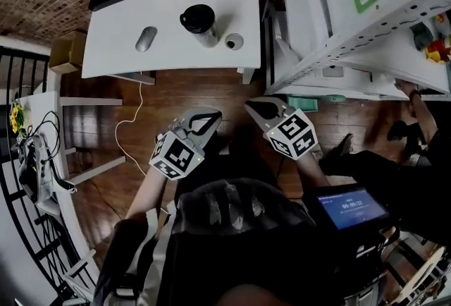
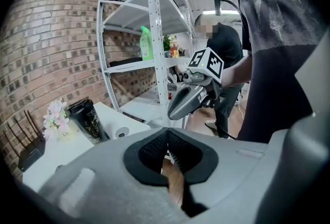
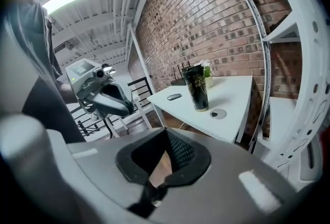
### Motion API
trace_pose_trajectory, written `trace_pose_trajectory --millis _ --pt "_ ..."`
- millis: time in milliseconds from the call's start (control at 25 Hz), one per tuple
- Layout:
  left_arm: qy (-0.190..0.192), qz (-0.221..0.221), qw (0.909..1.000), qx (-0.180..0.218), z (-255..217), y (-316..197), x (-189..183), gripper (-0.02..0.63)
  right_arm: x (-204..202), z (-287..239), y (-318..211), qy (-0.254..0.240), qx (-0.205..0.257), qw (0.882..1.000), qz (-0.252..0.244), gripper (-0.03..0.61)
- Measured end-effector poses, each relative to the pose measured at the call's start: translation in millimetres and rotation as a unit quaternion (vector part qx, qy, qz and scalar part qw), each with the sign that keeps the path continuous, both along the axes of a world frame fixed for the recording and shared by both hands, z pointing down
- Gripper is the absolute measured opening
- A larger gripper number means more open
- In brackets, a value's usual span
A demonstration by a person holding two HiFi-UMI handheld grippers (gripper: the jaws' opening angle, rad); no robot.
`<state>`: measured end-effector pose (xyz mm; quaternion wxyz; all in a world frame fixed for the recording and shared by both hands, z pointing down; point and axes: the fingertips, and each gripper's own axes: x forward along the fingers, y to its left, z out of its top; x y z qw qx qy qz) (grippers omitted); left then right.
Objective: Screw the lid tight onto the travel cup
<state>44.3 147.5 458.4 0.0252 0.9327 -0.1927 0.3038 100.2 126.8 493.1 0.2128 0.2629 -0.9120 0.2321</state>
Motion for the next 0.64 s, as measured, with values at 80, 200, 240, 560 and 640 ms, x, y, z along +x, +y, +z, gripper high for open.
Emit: trace_pose_trajectory --millis 80,200,240,560,640 --pt "0.002 0.003 1.0 0.004 -3.2 0.4 -3.8 0.003 -3.3 4.2 4.3 0.001 -0.007 1.0 0.003 0.006" --pt "0.013 -0.001 0.9999 0.007 -7.7 2.7 -15.7 0.003 -13.0 9.2 13.3 0.005 -0.017 1.0 0.002 0.006" --pt "0.015 -0.003 0.9999 0.008 -7.4 4.5 -21.9 0.003 -17.1 10.4 16.3 0.008 -0.019 1.0 0.001 0.006" --pt "0.019 -0.034 0.9987 0.033 -15.4 16.7 -133.7 0.003 -129.5 -8.6 22.6 0.023 0.015 0.999 -0.039 0.006" --pt "0.016 -0.063 0.9964 0.053 -26.6 9.3 -182.7 0.003 -183.8 -22.0 14.6 0.019 0.042 0.996 -0.073 0.006"
